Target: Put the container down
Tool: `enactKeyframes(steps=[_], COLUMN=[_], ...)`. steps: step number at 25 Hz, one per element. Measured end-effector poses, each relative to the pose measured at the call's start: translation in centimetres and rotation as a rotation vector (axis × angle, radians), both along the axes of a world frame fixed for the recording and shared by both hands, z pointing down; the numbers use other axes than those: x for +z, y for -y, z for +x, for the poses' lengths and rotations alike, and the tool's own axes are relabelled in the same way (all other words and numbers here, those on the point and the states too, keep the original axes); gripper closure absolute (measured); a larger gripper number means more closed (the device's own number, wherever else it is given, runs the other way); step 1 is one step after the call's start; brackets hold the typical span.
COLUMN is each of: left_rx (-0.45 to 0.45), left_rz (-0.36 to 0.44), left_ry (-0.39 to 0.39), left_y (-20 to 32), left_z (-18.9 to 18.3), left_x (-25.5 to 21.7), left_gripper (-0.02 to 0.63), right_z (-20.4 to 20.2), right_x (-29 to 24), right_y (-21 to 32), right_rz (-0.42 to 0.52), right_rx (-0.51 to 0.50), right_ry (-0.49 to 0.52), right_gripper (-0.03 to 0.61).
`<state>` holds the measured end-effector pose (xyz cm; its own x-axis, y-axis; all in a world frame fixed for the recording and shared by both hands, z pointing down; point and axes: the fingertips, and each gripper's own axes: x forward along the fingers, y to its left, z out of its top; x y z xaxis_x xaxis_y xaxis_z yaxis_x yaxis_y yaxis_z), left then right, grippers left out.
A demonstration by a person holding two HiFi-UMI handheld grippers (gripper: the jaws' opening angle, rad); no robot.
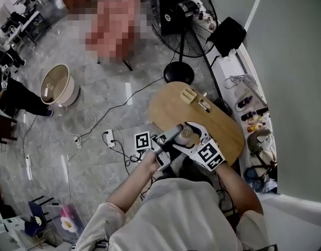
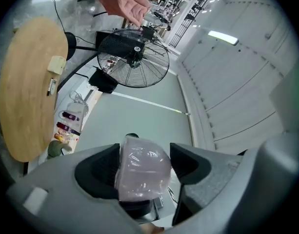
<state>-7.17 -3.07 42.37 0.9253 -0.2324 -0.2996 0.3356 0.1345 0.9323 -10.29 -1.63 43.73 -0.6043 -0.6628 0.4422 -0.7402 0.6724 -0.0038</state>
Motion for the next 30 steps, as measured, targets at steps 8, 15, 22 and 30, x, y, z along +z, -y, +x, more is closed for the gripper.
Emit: enactKeyframes(steps=[8,15,22,30], left_rx=[-0.028,-0.081,-0.159,-0.131], left_rz=[-0.030,-0.071,-0.161,-0.173], left_ry=[0.019,0.090,0.119,0.175], left_y=[3.7,8.3,12.3,17.0], left_z=[2.9,6.5,6.7,6.2], left_x=[2.7,6.4,11.7,17.5], left_gripper=[0.301,0.298,0.298,0.298], right_z=[3.0,6.9,9.4,11.7], right_x=[2.7,6.1,10.7,17.5], right_y=[3.6,8.1,12.9,18.7], right_rz=[-0.024,-0.053,-0.102,-0.184], right_rx=[-0.020,-0.088,-0.107,-0.002], right_ry=[0.015,0.013,0.052,0.118], right_gripper=[0.184,0.184,0.184,0.184])
